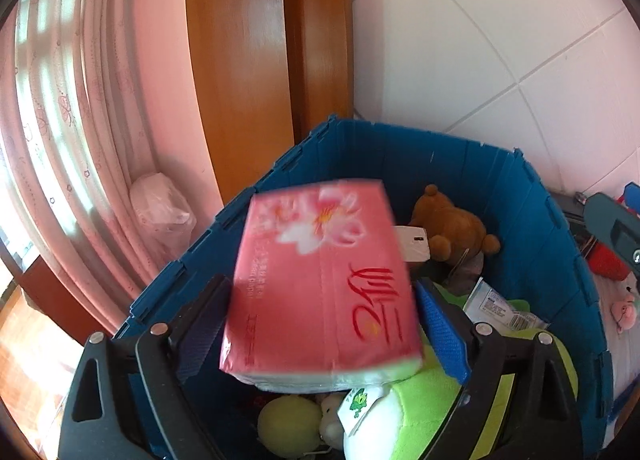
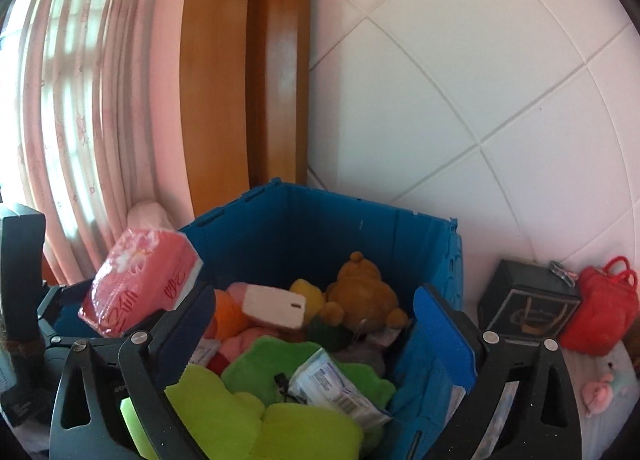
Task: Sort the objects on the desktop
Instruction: 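Carry both tissue packs into the blue bin and open both grippers, then move both grippers back toward the bed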
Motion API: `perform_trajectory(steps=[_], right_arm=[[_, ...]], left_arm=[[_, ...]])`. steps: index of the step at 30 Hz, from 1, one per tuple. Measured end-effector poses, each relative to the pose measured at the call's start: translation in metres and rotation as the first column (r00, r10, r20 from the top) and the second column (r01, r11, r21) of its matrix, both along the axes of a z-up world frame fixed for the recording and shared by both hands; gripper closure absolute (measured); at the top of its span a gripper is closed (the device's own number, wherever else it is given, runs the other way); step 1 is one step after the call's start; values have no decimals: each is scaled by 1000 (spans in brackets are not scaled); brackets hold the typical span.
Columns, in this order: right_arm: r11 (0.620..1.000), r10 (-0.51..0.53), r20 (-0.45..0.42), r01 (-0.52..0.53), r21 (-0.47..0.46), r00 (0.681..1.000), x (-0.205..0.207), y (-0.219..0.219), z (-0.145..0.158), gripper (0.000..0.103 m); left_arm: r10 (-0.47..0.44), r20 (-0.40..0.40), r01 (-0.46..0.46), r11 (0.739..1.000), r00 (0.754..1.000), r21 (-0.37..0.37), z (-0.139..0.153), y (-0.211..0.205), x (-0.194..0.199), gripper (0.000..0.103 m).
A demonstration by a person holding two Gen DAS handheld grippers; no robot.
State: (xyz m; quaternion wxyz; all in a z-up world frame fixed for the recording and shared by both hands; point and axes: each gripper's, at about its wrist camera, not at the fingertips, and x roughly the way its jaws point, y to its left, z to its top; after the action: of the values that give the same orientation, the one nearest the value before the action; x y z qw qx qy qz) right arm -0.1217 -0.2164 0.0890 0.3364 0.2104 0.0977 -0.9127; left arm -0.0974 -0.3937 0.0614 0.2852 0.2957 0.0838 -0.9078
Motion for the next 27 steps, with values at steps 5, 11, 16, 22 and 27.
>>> perform_trajectory(steps=[5,11,16,22,27], right_arm=[[1000,-15,15,15,-1,1000,1,11,0,0],[1000,-22,15,22,6,1000,9,16,-3,0],[999,-26,-5,26,24,1000,21,19,-5,0],[998,-53,-34,55,39,998,36,35,-10,0],[995,-94,-34,95,30,995,44,64,-14,0]], left_arm=[[-13,-25,13,1000,1000,6,6,8,9,11],[4,-63,-4,1000,998,-6,11,9,28,11],[6,-123,-9,1000,992,-26,16,17,47,11],[-22,-134,19,1000,991,-24,12,33,56,11],[-40,-172,34,999,984,-34,16,55,65,11]])
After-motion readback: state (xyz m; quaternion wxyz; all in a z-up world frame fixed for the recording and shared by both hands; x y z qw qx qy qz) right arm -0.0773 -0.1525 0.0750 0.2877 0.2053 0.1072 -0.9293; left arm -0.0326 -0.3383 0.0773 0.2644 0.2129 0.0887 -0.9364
